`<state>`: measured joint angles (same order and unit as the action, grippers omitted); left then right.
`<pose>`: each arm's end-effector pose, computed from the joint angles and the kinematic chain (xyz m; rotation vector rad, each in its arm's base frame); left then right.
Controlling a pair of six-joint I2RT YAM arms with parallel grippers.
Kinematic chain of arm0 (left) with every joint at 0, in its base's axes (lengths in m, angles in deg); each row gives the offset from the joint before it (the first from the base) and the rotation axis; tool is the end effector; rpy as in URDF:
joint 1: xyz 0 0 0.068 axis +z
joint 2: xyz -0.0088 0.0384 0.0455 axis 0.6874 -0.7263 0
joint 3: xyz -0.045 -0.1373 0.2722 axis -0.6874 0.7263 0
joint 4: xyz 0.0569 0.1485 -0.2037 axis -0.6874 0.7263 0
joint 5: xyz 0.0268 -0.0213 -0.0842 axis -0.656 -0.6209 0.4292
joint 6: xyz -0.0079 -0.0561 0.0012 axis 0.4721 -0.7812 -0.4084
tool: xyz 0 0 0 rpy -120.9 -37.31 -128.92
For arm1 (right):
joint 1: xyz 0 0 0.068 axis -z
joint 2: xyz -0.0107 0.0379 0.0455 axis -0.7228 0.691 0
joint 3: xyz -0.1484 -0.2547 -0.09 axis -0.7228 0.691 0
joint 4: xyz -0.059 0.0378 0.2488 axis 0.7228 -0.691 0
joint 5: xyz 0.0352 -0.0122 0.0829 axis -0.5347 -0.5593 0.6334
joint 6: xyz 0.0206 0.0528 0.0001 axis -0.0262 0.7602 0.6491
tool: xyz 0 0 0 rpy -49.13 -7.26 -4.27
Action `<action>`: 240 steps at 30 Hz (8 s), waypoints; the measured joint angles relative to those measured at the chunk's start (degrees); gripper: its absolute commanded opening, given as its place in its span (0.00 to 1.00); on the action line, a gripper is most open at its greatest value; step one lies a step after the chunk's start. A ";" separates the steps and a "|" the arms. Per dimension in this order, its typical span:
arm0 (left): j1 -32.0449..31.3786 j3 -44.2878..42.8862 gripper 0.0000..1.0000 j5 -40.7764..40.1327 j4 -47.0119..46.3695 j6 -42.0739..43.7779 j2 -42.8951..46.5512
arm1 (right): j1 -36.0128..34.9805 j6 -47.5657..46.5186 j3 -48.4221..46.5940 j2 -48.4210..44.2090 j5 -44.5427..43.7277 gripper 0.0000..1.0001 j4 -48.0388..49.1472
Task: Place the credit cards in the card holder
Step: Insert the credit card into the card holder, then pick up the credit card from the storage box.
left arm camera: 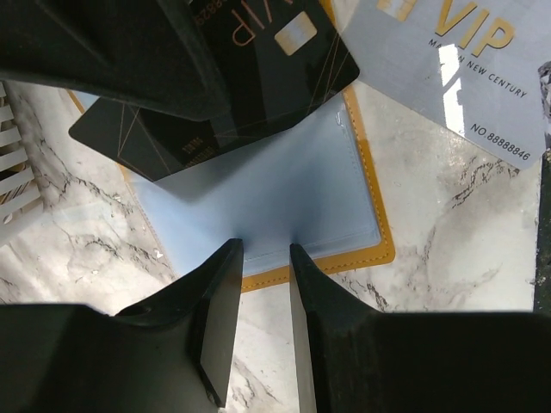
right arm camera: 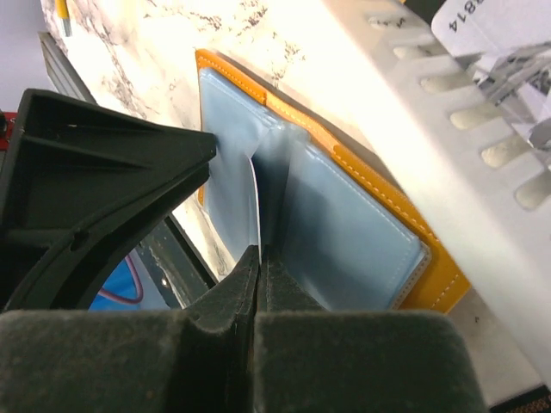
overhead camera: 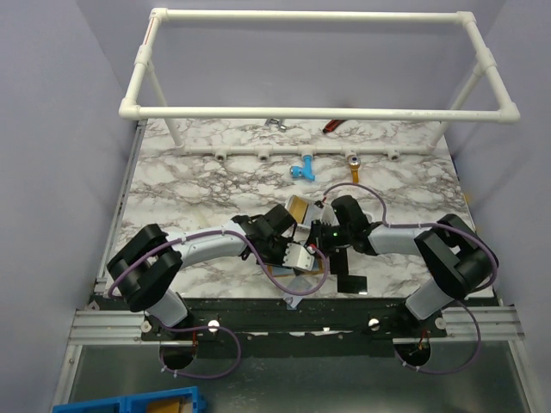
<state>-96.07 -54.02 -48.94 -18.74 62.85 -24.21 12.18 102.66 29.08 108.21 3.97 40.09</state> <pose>0.1656 -0.2329 0.2050 2.1600 1.6619 -0.3548 0.2147 0.1743 0.1636 -0.2852 2.5875 1.2990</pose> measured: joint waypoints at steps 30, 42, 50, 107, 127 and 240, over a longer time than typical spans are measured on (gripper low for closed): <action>-0.70 -0.26 0.30 -0.68 1.25 2.16 0.07 | 0.07 4.48 1.90 5.57 -2.56 0.01 14.10; -0.74 -0.28 0.29 -0.66 2.38 2.14 0.04 | 0.07 7.82 5.38 5.64 -4.22 0.15 20.81; -0.74 1.20 0.29 -0.55 1.33 1.88 1.25 | -0.22 8.07 5.53 2.40 -7.63 0.51 18.40; -0.55 2.69 0.29 -2.05 0.15 0.39 2.36 | -10.75 -2.36 -5.27 1.95 -18.47 0.12 -2.05; 0.17 2.99 0.32 -2.01 0.94 0.33 3.23 | -8.31 -3.19 -3.85 -2.12 -18.49 0.01 -4.87; 23.15 -22.51 0.36 9.44 -2.97 -29.44 -9.73 | 4.42 -5.46 -35.45 15.63 -21.44 0.79 -25.07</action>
<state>-72.92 -76.53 -39.50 -21.72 33.41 -33.94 16.60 97.19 -6.38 123.83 -17.47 15.02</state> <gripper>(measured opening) 0.369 0.754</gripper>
